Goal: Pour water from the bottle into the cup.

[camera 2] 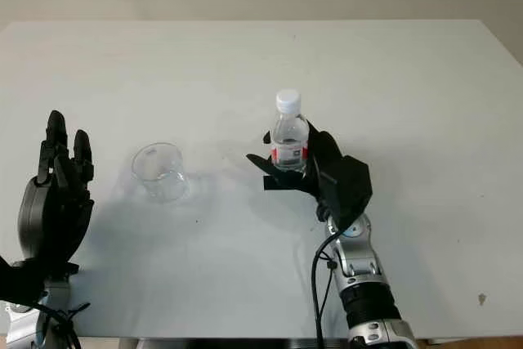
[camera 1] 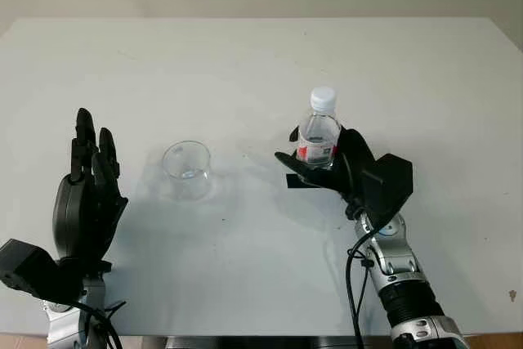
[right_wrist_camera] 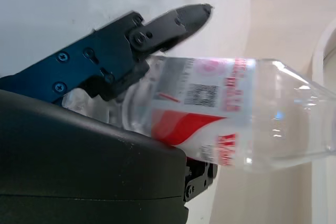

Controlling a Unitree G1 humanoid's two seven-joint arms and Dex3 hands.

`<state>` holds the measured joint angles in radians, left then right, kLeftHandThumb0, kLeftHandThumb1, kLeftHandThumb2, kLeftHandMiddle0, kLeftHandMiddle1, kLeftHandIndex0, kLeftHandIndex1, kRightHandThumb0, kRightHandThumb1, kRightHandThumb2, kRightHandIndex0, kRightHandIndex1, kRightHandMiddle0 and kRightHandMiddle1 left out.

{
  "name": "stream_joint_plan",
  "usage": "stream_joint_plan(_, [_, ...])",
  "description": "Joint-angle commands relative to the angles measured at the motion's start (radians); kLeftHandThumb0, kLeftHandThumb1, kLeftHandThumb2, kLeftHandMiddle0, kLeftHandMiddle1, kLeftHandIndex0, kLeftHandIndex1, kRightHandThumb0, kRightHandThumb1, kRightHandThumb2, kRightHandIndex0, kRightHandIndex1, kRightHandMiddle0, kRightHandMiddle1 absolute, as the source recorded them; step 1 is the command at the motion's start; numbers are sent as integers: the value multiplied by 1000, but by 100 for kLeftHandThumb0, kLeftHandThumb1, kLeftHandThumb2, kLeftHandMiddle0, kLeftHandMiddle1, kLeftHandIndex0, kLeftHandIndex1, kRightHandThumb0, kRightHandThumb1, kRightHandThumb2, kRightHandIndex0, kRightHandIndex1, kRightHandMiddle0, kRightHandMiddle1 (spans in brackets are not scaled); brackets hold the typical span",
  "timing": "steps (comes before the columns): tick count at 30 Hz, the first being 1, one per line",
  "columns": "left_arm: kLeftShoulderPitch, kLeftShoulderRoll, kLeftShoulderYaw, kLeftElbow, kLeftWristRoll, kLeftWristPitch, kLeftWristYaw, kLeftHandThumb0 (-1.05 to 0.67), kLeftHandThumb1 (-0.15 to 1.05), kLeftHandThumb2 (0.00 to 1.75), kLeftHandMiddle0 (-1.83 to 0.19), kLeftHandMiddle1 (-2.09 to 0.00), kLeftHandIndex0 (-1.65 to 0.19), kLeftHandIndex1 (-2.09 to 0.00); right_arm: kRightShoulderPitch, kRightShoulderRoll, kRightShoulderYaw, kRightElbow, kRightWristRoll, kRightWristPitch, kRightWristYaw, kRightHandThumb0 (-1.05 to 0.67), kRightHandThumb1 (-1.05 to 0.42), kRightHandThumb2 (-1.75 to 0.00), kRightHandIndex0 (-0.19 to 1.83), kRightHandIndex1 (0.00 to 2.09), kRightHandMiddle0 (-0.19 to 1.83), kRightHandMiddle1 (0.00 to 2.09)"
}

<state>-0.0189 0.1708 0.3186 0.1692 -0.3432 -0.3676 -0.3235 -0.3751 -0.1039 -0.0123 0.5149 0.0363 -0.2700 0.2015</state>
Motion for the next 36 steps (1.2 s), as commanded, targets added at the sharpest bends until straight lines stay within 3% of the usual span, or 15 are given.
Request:
stream_joint_plan(1, [21,-15,-4,29,-1,-2,0,-70,105,79,19,0,19,0,38,-2,-1,29,6,5,16,-56,-98,-5,4,188,-4,183])
stream_joint_plan(3, [17,-16,-4,33,-4,-3,-2,-70,105,78,19,0,19,0,48,-23,13,5,-13,34,31,-60,-97,-5,-4,154,-8,154])
stream_joint_plan(6, [14,-15,-4,37,-8,-1,-6,-70,105,79,19,0,19,0,62,-53,31,-6,-44,14,56,-66,-98,-5,0,57,-5,81])
stream_joint_plan(8, [13,-15,-4,36,-5,0,-3,-70,105,79,19,0,19,0,66,-60,33,1,-49,-4,64,-69,-97,-5,1,22,-2,51])
stream_joint_plan(9, [12,-15,-4,38,-5,0,-1,-70,105,79,19,0,19,0,68,-63,33,3,-46,-7,70,-71,-96,-5,-3,14,-5,43])
stream_joint_plan(16, [7,-12,-1,48,-7,-4,-5,-70,105,78,19,0,19,0,72,-89,44,32,-74,-35,80,-84,-92,-5,-19,0,-19,3])
stream_joint_plan(28, [7,-16,-2,52,-3,-9,-4,-69,105,79,19,0,19,0,81,-117,32,0,-90,-106,51,-97,-96,-6,-19,0,-19,0])
stream_joint_plan(36, [8,-20,-3,52,-9,-14,-10,-69,105,79,19,0,19,0,90,-136,-22,-65,38,-89,143,-99,-100,-6,-19,0,-19,0])
